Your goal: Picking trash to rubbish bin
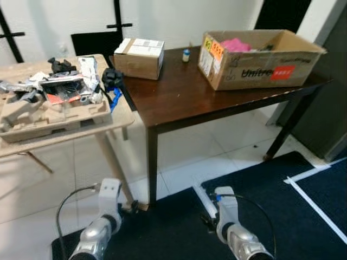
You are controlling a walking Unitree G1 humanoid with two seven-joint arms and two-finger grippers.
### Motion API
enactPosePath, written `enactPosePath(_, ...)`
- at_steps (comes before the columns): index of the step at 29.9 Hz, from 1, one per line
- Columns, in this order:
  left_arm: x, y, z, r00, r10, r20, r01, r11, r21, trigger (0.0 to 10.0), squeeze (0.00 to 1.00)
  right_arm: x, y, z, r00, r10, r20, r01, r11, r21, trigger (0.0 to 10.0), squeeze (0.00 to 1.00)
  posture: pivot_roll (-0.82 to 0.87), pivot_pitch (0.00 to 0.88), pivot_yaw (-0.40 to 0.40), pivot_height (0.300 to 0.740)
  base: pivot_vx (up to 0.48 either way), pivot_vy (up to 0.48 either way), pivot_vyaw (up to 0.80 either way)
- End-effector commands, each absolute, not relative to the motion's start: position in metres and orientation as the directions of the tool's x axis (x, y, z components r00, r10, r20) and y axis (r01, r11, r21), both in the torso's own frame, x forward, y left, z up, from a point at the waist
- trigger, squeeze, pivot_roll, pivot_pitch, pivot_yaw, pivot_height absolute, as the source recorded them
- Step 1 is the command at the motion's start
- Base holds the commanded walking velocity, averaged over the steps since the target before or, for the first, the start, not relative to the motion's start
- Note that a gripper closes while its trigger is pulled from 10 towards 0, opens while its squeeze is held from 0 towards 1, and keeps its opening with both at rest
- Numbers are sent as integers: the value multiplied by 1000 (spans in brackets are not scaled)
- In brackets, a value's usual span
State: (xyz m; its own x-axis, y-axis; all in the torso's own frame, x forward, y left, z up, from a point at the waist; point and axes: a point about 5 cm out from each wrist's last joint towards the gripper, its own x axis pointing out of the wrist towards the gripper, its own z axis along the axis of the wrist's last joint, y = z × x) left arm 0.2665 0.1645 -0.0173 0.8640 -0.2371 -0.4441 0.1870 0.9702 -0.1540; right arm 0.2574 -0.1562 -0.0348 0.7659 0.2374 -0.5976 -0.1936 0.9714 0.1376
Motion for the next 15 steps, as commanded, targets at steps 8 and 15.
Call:
enactPosePath(8,262,175,-18,883,-186,-431,148,982,-119,10000,0,262,-151,-30,762,312,-567,-262,950,170,10000,0,-84,46,13,740,83,0,0)
enactPosePath(15,262,180,-19,888,-153,-433,112,987,-119,10000,0,262,-153,-29,759,315,-569,-271,949,162,10000,0,-77,48,7,740,346,0,0)
